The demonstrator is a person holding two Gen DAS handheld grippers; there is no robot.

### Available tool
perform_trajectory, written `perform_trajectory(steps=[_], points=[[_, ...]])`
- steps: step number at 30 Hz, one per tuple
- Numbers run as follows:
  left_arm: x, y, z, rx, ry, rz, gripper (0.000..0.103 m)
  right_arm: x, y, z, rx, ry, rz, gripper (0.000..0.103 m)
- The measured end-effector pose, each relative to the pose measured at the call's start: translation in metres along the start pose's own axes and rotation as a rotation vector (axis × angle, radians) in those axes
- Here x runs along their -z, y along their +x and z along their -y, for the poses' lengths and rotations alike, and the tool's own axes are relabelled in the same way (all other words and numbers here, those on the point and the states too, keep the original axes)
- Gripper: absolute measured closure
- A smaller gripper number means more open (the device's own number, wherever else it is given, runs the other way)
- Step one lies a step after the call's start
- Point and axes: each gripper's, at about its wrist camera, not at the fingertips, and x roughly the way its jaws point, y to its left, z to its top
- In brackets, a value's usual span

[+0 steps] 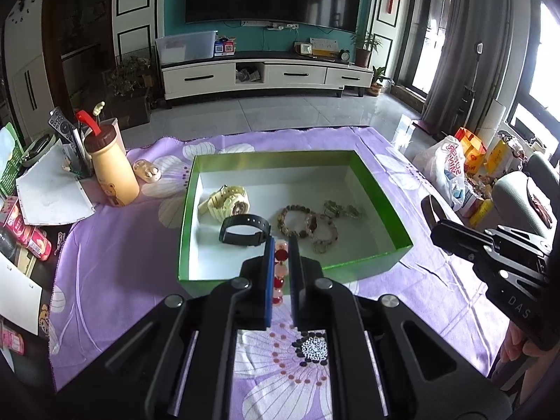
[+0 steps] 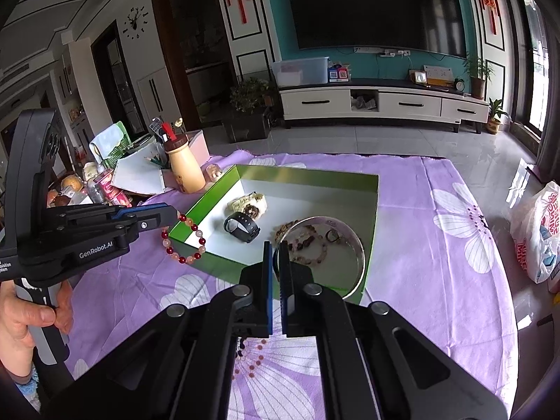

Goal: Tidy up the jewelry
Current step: 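Lift the bracelet and bangle and carry both over the green box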

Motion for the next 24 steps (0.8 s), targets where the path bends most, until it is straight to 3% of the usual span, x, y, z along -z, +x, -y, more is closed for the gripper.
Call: perform_trajectory(steps=[13, 24], points=[[-0.030, 0.005, 0.003, -0.011, 0.012, 0.029, 0.096, -0.018, 0.011, 0.000, 0.005, -0.012, 0.015, 0.100], [-0.036, 0.021, -0.001, -0.013, -0.004, 0.018, 0.096, -0.021, 0.026, 0.009, 0.009, 0.004, 0.010, 0.100]])
